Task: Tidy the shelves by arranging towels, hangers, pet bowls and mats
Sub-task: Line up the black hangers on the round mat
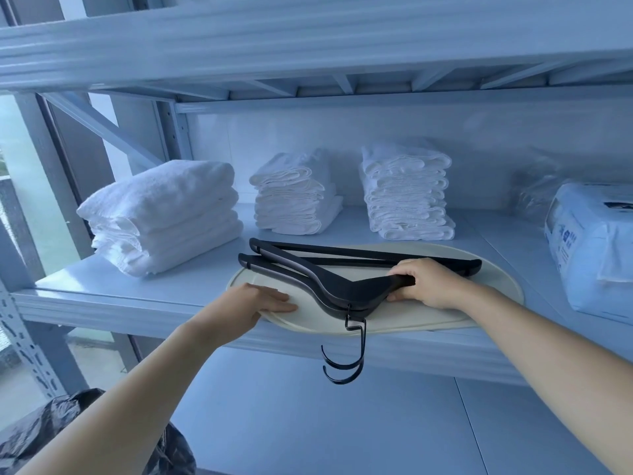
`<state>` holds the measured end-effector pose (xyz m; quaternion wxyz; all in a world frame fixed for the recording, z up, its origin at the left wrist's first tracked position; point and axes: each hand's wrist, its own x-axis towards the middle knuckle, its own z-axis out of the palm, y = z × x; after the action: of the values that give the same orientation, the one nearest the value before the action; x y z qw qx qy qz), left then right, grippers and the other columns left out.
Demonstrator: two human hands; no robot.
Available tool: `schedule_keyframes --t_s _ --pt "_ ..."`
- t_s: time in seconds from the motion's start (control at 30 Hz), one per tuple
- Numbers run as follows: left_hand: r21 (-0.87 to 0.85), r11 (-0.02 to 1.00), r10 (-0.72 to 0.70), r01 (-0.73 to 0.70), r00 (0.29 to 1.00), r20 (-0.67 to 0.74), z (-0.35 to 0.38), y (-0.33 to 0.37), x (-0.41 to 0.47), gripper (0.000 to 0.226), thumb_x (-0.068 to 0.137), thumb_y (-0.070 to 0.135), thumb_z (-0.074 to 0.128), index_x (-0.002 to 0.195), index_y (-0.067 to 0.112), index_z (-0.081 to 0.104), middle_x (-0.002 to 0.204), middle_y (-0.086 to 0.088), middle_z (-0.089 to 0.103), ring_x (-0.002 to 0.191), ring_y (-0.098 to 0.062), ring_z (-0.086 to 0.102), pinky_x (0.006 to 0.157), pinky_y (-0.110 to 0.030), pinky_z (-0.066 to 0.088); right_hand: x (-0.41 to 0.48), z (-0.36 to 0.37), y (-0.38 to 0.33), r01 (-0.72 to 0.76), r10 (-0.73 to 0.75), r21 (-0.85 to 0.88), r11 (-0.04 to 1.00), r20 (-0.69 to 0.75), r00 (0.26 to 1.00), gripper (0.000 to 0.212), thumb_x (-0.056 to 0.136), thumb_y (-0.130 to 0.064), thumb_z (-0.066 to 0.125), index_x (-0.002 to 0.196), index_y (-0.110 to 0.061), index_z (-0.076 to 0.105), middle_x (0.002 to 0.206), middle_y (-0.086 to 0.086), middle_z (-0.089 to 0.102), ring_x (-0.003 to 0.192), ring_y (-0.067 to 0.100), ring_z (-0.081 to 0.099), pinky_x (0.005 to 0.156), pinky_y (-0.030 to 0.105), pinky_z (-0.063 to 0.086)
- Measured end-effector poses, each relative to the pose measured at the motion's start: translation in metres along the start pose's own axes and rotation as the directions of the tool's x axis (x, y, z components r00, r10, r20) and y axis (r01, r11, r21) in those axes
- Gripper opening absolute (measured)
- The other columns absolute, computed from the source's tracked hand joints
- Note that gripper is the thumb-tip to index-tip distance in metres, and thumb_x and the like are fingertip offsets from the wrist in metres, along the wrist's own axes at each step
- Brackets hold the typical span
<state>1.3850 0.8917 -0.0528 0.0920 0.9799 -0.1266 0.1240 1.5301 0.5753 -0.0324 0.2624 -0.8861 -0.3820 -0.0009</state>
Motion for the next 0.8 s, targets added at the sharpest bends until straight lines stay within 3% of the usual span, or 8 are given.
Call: schedule_keyframes --t_s 0.2,0.33,0.5,0.63,0.7,0.8 --pt "0.016 0.997 0.070 -0.071 0.997 0.020 -0.001 -0.024 0.011 0.085 0.067 -0.022 0.037 0.126 0.037 0.056 0.136 0.017 0.049 0.132 -0.006 0.038 0.106 -0.013 0.024 0.003 0.003 -0.001 -0.007 0.004 -0.047 0.999 -0.056 0.998 0.019 0.074 -0.030 0.077 0.090 -0.026 0.070 0.092 -0.008 0.062 0.090 0.012 0.057 0.086 0.030 0.045" --pt "0.001 1.000 0.029 -0.029 0.999 -0.016 -0.002 -0.038 0.022 0.084 0.067 -0.022 0.032 0.124 0.034 0.058 0.135 0.014 0.051 0.133 -0.010 0.039 0.103 -0.011 0.023 0.010 0.009 -0.008 -0.014 0.002 -0.137 0.990 -0.091 0.996 0.023 0.076 -0.038 0.074 0.090 -0.021 0.068 0.091 -0.006 0.061 0.089 0.013 0.055 0.087 0.033 0.043" --pt "-0.020 1.000 0.004 -0.004 1.000 -0.013 0.001 -0.041 0.013 0.063 0.080 -0.010 0.048 0.125 0.034 0.058 0.137 0.011 0.049 0.129 -0.009 0.044 0.101 -0.009 0.025 0.011 0.010 -0.008 -0.023 0.008 -0.147 0.989 -0.103 0.995 0.022 0.076 -0.038 0.073 0.089 -0.021 0.067 0.088 -0.006 0.060 0.087 0.013 0.054 0.086 0.033 0.042" --pt "-0.057 0.998 0.016 -0.018 0.999 -0.036 -0.007 -0.035 -0.002 0.034 0.086 0.023 0.066 0.115 0.039 0.063 0.129 0.016 0.056 0.119 -0.001 0.050 0.092 -0.001 0.025 0.013 0.009 -0.007 -0.014 0.000 -0.139 0.990 -0.098 0.995 0.020 0.075 -0.038 0.074 0.088 -0.024 0.068 0.085 -0.011 0.060 0.085 0.011 0.054 0.083 0.030 0.042" --pt "-0.093 0.995 0.019 -0.024 0.998 -0.052 -0.010 -0.027 -0.005 0.026 0.083 0.031 0.068 0.108 0.040 0.067 0.124 0.017 0.060 0.114 0.000 0.054 0.093 -0.006 0.033 0.014 0.009 -0.007 -0.016 0.005 -0.125 0.992 -0.088 0.996 0.018 0.075 -0.037 0.075 0.086 -0.025 0.067 0.084 -0.012 0.059 0.085 0.010 0.054 0.082 0.028 0.042" --pt "-0.076 0.996 0.050 -0.055 0.996 -0.071 -0.011 -0.019 -0.006 0.021 0.087 0.028 0.064 0.106 0.035 0.070 0.117 0.016 0.064 0.111 -0.003 0.058 0.094 -0.020 0.043 0.015 0.009 -0.006 -0.015 0.005 -0.116 0.993 -0.085 0.996 0.018 0.074 -0.036 0.076 0.085 -0.024 0.068 0.084 -0.011 0.061 0.084 0.009 0.055 0.082 0.028 0.043"
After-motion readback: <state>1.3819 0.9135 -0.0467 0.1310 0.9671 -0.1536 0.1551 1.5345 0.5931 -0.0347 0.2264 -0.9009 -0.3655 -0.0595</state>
